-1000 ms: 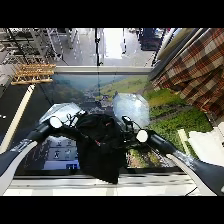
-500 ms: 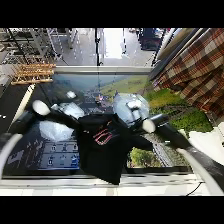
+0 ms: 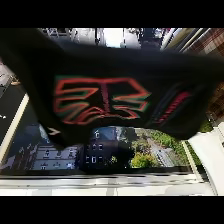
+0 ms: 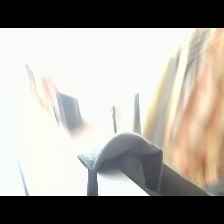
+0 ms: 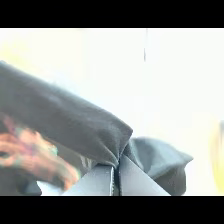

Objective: Fold the clothes and pants, and hang the long-sleeved shirts on hangers.

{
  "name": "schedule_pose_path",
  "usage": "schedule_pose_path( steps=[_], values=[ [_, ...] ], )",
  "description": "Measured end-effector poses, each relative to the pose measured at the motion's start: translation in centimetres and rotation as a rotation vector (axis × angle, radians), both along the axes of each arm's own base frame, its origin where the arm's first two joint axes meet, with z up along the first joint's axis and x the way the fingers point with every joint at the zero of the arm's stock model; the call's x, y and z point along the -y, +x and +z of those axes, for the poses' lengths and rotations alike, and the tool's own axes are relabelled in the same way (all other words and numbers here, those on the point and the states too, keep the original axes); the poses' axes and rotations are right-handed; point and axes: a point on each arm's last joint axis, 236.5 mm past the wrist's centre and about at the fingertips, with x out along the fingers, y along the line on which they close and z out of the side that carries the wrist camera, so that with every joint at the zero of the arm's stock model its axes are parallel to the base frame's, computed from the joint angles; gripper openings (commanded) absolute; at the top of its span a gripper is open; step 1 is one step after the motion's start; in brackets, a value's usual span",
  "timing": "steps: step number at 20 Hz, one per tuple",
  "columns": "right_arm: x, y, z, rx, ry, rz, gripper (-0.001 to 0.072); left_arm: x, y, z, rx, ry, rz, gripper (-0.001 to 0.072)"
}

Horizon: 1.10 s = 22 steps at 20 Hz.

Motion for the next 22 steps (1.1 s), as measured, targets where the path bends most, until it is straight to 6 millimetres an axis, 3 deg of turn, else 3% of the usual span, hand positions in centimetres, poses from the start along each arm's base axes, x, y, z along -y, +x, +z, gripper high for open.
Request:
schedule_pose_path(
  steps=[2, 4, 6, 7, 8, 10, 13, 15, 16, 17, 18, 19, 20, 22],
  values=[
    [0.6, -3.0, 4.3, 0.147, 0.044, 0.032, 0.0017, -0.1, -5.0, 4.1, 0.163, -0.048, 0.024, 0.0006],
    [1.1, -3.5, 6.2, 0.230, 0.044, 0.024, 0.0017, -0.4, -6.5, 5.4, 0.219, -0.072, 0.035, 0.0006],
    [1.3, -1.0, 5.6, 0.235, -0.005, -0.024, 0.0017, -1.4, -3.7, 4.4, 0.172, -0.100, 0.047, 0.0006],
    [1.3, 1.1, 4.3, 0.203, -0.047, -0.056, 0.0018, -2.2, -0.4, 2.6, 0.101, -0.114, 0.051, 0.0007],
    [1.0, 4.0, 2.3, 0.156, -0.100, -0.090, 0.0018, -3.2, 3.5, 0.1, 0.012, -0.126, 0.057, 0.0007],
    [0.3, 10.5, -3.6, 0.023, -0.212, -0.148, 0.0018, -5.1, 12.6, -7.3, -0.205, -0.144, 0.066, 0.0007],
    [0.2, 20.9, -15.4, -0.194, -0.340, -0.210, 0.0018, -6.8, 24.7, -21.3, -0.522, -0.159, 0.055, 0.0007],
    [0.7, 27.6, -23.7, -0.282, -0.379, -0.231, 0.0019, -7.2, 30.6, -30.6, -0.693, -0.171, 0.047, 0.0007],
    [0.7, 30.4, -27.2, -0.299, -0.381, -0.233, 0.0025, -7.4, 32.9, -34.6, -0.757, -0.180, 0.049, 0.0009],
    [0.6, 33.4, -30.2, -0.289, -0.377, -0.232, 0.0178, -7.6, 34.8, -38.5, -0.818, -0.186, 0.051, 0.0150],
    [0.6, 35.7, -32.9, -0.273, -0.370, -0.232, 0.0373, -7.8, 36.3, -41.4, -0.856, -0.195, 0.060, 0.0486],
    [0.5, 37.6, -35.3, -0.260, -0.365, -0.231, 0.0416, -8.0, 37.5, -43.9, -0.887, -0.202, 0.065, 0.0661],
    [0.6, 39.1, -37.3, -0.256, -0.339, -0.239, 0.0429, -8.3, 38.2, -45.5, -0.907, -0.208, 0.070, 0.0659],
    [2.4, 40.0, -40.4, -0.325, -0.274, -0.287, 0.0512, -9.2, 38.3, -47.4, -0.960, -0.212, 0.074, 0.0628]
  ],
)
